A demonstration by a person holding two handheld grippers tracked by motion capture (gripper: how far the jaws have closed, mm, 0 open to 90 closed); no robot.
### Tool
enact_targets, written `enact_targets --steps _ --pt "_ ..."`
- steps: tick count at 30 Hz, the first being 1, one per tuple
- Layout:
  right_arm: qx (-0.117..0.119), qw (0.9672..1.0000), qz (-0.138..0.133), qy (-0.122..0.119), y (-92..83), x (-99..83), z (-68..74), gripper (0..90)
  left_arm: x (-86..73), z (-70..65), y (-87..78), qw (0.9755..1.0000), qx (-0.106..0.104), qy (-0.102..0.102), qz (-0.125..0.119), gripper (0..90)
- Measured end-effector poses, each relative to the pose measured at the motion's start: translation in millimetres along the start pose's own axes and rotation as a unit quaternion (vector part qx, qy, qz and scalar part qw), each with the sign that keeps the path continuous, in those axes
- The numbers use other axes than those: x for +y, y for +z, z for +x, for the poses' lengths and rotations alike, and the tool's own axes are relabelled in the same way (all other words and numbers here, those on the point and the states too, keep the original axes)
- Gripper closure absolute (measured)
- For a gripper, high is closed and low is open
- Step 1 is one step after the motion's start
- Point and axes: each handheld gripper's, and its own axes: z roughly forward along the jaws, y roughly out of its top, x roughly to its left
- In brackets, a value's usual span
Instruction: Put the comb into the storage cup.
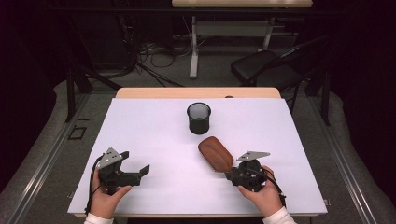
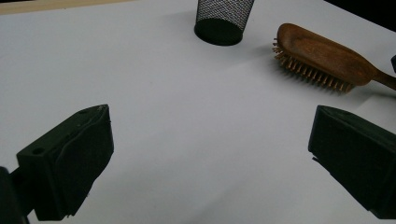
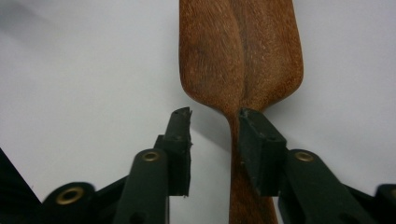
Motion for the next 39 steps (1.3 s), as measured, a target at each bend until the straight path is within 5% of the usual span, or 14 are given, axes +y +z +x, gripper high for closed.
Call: enact_targets --steps 9,15,23,33,39 --pt "-0.005 0.9998 -0.018 -0.007 0.0 3.6 -3.1 40.4 -0.3 -0.9 0.9 1.0000 0.000 -0.002 0.001 0.4" --pt "-0.015 0.9991 -0.027 -0.028 -4.7 9.8 -3.3 36.3 -0.2 -0.7 0.5 1.0000 -0.001 -0.001 0.000 0.4" --pt "-0.012 0.9997 -0.007 -0.021 -9.0 17.4 -7.3 26.5 -0.1 -0.9 0.3 1.0000 -0.002 -0.001 0.000 0.4" --pt "-0.032 0.9992 0.017 -0.017 -6.1 19.9 -15.4 0.0 -0.2 -1.5 1.0 1.0000 -0.003 0.001 0.000 0.4" --pt "-0.039 0.9986 0.028 -0.020 -2.6 19.6 -16.9 0.0 -0.3 -1.5 1.4 1.0000 -0.003 0.000 0.001 0.4"
